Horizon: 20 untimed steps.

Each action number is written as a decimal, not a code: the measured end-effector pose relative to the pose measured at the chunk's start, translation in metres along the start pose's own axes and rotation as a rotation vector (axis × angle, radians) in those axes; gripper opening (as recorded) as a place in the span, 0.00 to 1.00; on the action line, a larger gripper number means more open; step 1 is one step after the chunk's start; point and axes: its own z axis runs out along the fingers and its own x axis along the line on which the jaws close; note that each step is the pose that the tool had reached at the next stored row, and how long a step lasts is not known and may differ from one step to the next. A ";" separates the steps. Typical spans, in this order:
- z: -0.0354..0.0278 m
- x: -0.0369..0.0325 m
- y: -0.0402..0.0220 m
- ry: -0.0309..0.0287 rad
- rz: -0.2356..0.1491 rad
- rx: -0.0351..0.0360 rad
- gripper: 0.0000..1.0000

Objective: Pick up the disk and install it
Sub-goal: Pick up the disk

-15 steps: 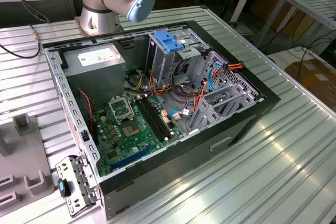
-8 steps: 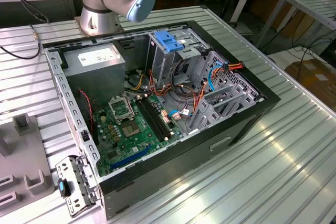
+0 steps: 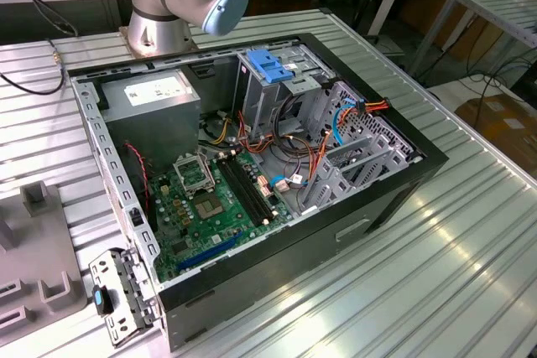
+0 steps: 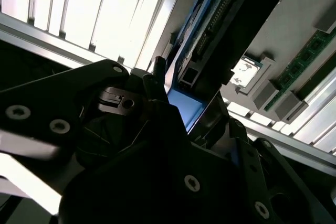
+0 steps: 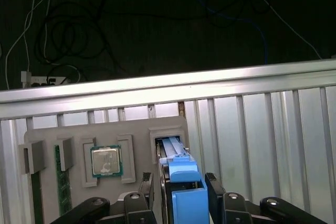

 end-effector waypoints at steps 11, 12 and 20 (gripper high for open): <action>-0.0001 0.0003 0.0034 -0.0015 0.000 0.0151 0.43; -0.0001 0.0003 0.0034 -0.0015 0.000 0.0150 0.38; 0.0000 0.0002 0.0034 -0.0014 -0.001 0.0150 0.38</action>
